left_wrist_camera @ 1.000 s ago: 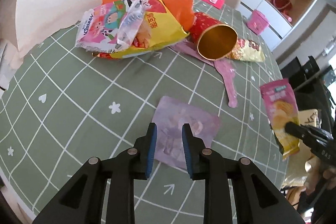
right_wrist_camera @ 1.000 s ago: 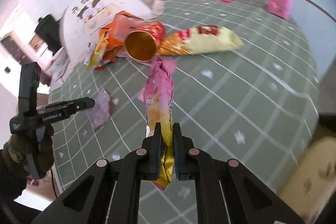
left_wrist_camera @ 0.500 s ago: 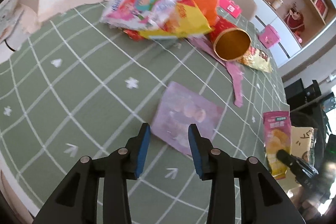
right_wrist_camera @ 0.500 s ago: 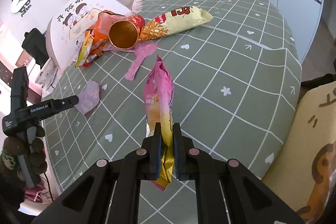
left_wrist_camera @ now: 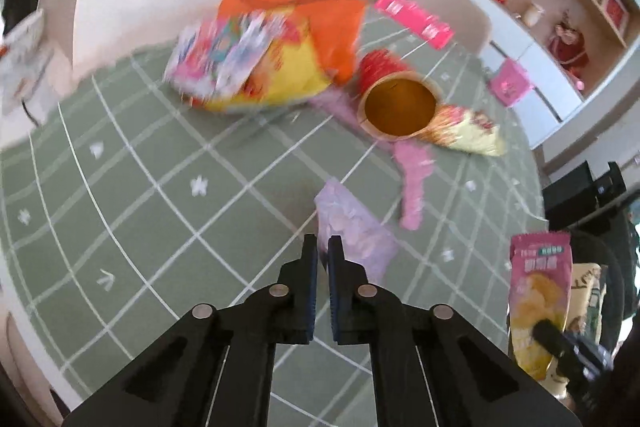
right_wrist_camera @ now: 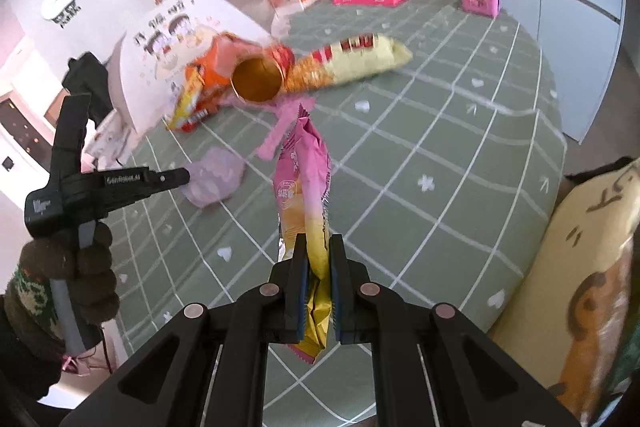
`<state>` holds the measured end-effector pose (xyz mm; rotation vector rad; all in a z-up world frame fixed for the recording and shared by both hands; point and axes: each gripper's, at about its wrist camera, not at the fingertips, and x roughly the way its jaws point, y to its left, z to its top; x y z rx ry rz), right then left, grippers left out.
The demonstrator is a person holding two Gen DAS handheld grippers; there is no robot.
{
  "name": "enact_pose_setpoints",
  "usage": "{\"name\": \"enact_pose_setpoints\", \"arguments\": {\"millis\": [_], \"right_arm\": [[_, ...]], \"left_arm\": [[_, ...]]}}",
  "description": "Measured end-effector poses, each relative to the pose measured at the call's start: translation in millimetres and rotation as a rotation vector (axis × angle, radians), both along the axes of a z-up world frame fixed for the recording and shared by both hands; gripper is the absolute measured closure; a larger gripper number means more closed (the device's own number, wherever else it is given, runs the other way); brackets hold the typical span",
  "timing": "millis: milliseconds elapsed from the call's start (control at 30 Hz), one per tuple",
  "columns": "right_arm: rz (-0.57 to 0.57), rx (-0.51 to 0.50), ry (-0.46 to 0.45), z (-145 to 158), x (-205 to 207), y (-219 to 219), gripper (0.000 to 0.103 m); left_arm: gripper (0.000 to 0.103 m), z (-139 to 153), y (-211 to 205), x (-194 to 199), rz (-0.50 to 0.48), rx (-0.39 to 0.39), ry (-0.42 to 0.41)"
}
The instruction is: Collect trash
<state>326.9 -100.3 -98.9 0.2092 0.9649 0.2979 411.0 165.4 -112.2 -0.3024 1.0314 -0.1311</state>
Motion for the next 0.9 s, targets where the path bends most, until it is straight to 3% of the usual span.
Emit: {"name": "enact_pose_setpoints", "arguments": {"millis": [233,300,367,533,600,633,667,867,900], "right_arm": [[0.019,0.054,-0.096,45.0,1.4,-11.2,0.095],[0.027,0.052,-0.129,57.1,1.0,-14.3,0.095],[0.034,0.058,-0.14,62.2,1.6,-17.4,0.095],[0.059,0.059,-0.119,53.8,0.2,-20.2,0.094],[0.063,0.058,-0.09,44.2,-1.7,-19.9,0.094],[0.066,0.056,-0.077,39.6,-3.5,-19.2,0.094],[0.069,0.053,-0.062,35.0,-4.1,-18.4,0.094],[0.059,0.031,-0.005,16.2,-6.2,-19.3,0.094],[0.055,0.026,0.0,14.0,-5.7,-20.0,0.094]], "left_arm": [[0.1,67.9,-7.3,-20.5,-0.014,0.03,-0.158],[0.1,79.3,-11.4,-26.4,-0.015,0.079,-0.196],[0.1,78.8,-8.9,-29.1,0.001,0.078,-0.187],[0.096,37.5,1.2,-33.4,-0.04,-0.076,-0.079],[0.082,19.5,-0.6,-35.1,-0.063,-0.095,-0.076],[0.066,10.1,-0.1,-35.7,-0.062,-0.107,-0.072],[0.058,1.3,1.6,-35.6,-0.051,-0.122,-0.059],[0.06,-41.2,10.1,-23.9,0.107,-0.173,0.103],[0.06,-41.6,11.8,-24.5,0.13,-0.19,0.091]]}}
